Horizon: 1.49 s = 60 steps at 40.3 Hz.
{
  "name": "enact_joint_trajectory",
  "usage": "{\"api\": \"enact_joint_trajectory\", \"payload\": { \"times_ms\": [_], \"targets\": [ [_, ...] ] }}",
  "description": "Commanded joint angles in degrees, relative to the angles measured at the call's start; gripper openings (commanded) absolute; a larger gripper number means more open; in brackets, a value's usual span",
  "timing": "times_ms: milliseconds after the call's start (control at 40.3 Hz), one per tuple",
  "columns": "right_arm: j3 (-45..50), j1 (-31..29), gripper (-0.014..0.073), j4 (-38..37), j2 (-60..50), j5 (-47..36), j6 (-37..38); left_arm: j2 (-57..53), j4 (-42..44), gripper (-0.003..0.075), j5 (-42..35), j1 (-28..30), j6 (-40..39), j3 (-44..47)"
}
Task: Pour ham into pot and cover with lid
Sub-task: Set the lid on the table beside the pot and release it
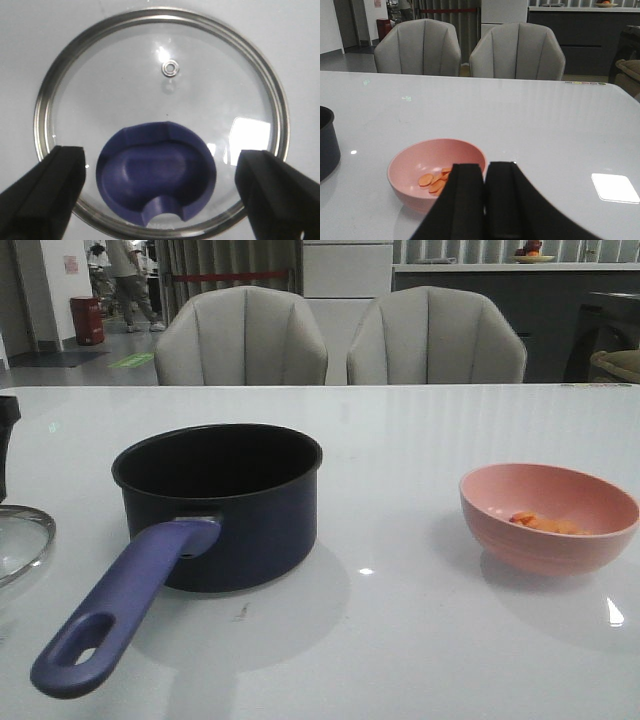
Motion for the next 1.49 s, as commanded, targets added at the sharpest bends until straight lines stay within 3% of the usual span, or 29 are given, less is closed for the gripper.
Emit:
{"api": "enact_joint_trajectory", "payload": {
  "times_ms": [0,273,472,1118,1341,1465],
  "targets": [
    [-0.29,-0.24,0.0145,-0.40,-1.16,-4.09,-0.01,-6.11,-0.03,0.0614,1.00,-1.22,2.92,-2.09],
    [-0.29,-0.24,0.0145,-0.40,-1.16,-4.09,-0.01,-18.07,-0.03,0.0614,-2.34,-6.08,4.48,-0.87],
    [-0.29,-0.24,0.0145,-0.40,-1.16,-4.09,-0.01,-28.78,-0.88,0.0614,-7.02,-6.74,4.48,6.13],
    [-0.29,-0.24,0.0145,-0.40,-1.11,-3.77,-0.01,-76.00,-1.27,0.0614,-38.47,-8.15,4.48,43.89],
    [-0.29,-0.24,0.0145,-0.40,-1.11,-3.77,-0.01,-91.70,0.61,0.0614,-42.59,-14.71,4.48,54.32],
    [-0.29,-0.24,0.0145,-0.40,-1.11,-3.77,-0.01,-98.35,0.61,0.0614,-43.68,-15.36,4.48,58.12]
  ]
}}
